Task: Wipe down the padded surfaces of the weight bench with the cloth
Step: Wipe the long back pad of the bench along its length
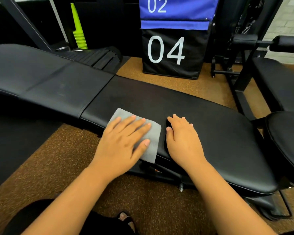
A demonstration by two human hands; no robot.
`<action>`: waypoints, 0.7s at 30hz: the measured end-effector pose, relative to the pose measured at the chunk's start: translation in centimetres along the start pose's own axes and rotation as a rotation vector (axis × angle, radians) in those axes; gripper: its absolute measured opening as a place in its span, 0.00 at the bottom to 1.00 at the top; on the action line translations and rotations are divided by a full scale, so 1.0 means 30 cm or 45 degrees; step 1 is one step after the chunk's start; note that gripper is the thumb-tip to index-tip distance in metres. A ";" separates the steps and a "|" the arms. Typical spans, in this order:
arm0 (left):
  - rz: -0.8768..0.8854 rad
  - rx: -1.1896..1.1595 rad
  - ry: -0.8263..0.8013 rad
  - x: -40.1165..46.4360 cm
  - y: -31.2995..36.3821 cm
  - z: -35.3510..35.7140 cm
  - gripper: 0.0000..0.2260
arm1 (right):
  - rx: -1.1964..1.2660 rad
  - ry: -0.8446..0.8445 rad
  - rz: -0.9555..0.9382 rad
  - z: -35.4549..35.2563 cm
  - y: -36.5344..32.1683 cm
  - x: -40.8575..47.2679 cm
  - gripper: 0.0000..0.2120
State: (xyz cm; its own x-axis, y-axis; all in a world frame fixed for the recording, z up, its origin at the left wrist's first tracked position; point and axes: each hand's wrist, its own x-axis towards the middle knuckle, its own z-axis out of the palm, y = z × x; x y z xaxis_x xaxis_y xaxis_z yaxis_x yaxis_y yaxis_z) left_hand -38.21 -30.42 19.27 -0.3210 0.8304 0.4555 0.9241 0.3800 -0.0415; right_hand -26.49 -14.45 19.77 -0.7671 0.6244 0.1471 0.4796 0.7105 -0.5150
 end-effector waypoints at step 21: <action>-0.137 0.031 0.020 0.044 -0.134 -0.046 0.19 | 0.137 -0.062 -0.136 0.009 -0.165 0.071 0.21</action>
State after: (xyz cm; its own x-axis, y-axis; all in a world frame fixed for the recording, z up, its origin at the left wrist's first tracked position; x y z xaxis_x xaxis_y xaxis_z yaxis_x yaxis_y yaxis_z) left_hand -42.07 -31.42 21.27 -0.4146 0.7779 0.4722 0.8791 0.4765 -0.0132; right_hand -30.61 -16.73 22.40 -0.8324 0.5288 0.1660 0.3478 0.7316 -0.5864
